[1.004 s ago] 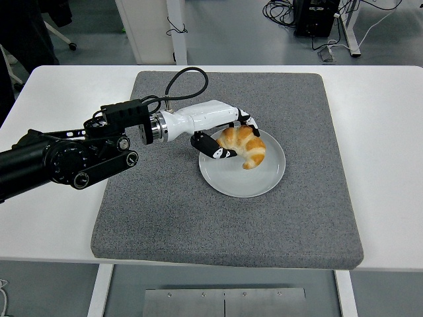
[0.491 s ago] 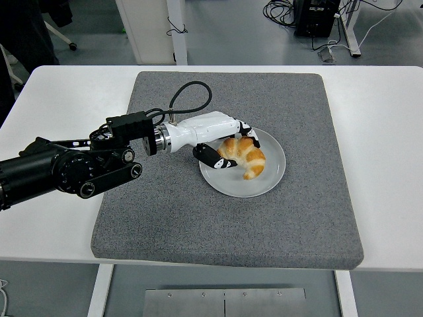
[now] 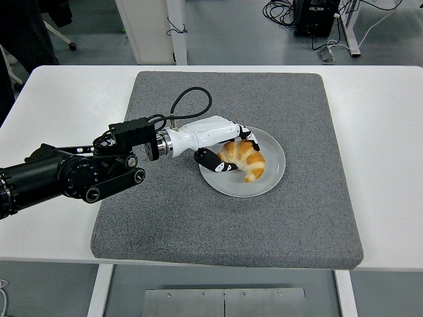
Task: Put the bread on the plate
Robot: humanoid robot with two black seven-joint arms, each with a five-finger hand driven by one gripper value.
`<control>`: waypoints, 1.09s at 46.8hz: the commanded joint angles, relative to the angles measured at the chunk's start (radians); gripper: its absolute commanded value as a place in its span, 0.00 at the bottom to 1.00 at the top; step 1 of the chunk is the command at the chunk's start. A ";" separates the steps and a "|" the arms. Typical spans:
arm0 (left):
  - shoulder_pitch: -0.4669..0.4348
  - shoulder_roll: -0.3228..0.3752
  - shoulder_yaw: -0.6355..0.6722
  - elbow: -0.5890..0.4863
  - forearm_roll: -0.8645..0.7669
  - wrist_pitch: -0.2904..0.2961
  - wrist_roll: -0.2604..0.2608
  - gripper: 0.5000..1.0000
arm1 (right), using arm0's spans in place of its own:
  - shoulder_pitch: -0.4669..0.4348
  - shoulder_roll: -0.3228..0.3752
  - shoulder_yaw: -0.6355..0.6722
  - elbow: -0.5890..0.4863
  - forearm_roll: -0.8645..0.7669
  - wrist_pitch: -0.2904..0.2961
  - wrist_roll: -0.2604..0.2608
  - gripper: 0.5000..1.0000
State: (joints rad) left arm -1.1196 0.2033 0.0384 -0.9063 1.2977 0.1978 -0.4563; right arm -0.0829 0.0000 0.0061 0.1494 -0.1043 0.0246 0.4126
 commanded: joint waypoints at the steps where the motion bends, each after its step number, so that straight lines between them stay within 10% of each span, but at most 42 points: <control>1: 0.007 -0.001 0.000 0.004 0.000 0.005 -0.001 0.14 | 0.000 0.000 0.000 0.001 0.000 0.000 0.000 1.00; 35: 0.026 -0.030 0.037 0.043 0.002 0.022 0.001 0.23 | 0.000 0.000 0.000 -0.001 0.000 0.000 0.000 1.00; 51: 0.024 -0.028 0.034 0.041 -0.012 0.015 -0.001 0.72 | 0.000 0.000 0.000 -0.001 0.000 0.000 0.000 1.00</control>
State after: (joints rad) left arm -1.0937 0.1745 0.0738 -0.8644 1.2932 0.2191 -0.4547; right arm -0.0828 0.0000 0.0061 0.1493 -0.1043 0.0244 0.4126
